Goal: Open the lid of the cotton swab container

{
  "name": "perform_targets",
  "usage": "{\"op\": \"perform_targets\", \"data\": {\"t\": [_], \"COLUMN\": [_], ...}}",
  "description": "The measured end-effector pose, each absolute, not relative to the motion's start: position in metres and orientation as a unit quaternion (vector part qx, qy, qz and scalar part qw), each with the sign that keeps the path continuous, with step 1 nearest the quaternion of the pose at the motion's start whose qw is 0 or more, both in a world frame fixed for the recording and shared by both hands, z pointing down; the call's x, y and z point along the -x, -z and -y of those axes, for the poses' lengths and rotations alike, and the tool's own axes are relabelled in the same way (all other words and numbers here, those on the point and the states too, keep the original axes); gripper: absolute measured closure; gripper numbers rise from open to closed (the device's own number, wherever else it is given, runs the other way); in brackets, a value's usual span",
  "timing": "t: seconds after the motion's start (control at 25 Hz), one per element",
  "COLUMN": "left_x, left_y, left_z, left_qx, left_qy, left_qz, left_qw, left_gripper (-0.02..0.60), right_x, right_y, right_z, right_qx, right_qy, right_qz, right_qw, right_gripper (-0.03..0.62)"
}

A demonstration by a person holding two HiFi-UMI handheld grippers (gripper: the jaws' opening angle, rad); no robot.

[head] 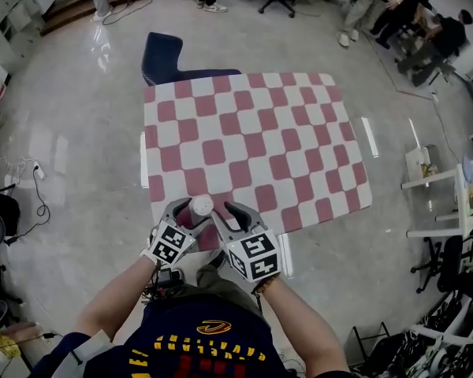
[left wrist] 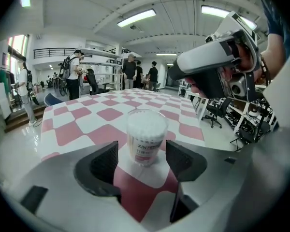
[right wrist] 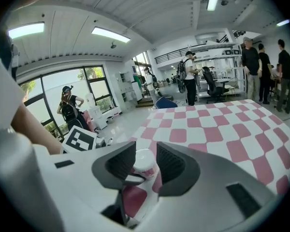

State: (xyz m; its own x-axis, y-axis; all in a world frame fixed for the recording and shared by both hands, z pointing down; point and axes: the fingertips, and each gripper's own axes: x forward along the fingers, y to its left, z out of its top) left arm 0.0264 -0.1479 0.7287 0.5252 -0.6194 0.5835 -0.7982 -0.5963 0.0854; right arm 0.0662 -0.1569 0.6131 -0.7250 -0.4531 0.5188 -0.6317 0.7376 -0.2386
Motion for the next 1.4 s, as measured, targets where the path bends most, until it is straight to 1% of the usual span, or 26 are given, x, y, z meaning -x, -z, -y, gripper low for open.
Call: {"op": "perform_targets", "data": {"t": [0.16, 0.44, 0.48, 0.52, 0.76, 1.16, 1.4], "left_x": [-0.034, -0.041, -0.041, -0.042, -0.045, -0.025, -0.006], "left_y": [-0.738, -0.744, -0.744, -0.744, -0.741, -0.693, -0.648], "left_z": [0.154, 0.160, 0.161, 0.161, 0.153, 0.130, 0.137], "left_qx": [-0.856, -0.849, -0.849, -0.849, -0.861, -0.897, -0.908], "left_qy": [-0.279, -0.306, -0.305, -0.305, -0.313, -0.301, -0.288], "left_qz": [0.405, 0.407, 0.408, 0.408, 0.380, 0.306, 0.293], "left_qw": [0.161, 0.140, 0.139, 0.138, 0.128, 0.103, 0.080], "left_gripper": [0.293, 0.295, 0.297, 0.317, 0.321, 0.322, 0.322], "right_x": [-0.060, -0.079, -0.083, -0.086, -0.092, -0.052, -0.024], "right_y": [-0.614, -0.612, -0.612, -0.611, -0.611, -0.590, -0.555], "right_z": [0.158, 0.163, 0.164, 0.164, 0.164, 0.159, 0.153], "right_qx": [-0.273, -0.287, -0.290, -0.292, -0.298, -0.303, -0.296], "right_qy": [-0.192, -0.227, -0.230, -0.233, -0.243, -0.226, -0.193], "right_qz": [0.915, 0.909, 0.907, 0.906, 0.902, 0.908, 0.920], "right_qw": [0.225, 0.201, 0.199, 0.197, 0.196, 0.183, 0.168], "right_gripper": [0.451, 0.451, 0.451, 0.451, 0.451, 0.451, 0.451]}}
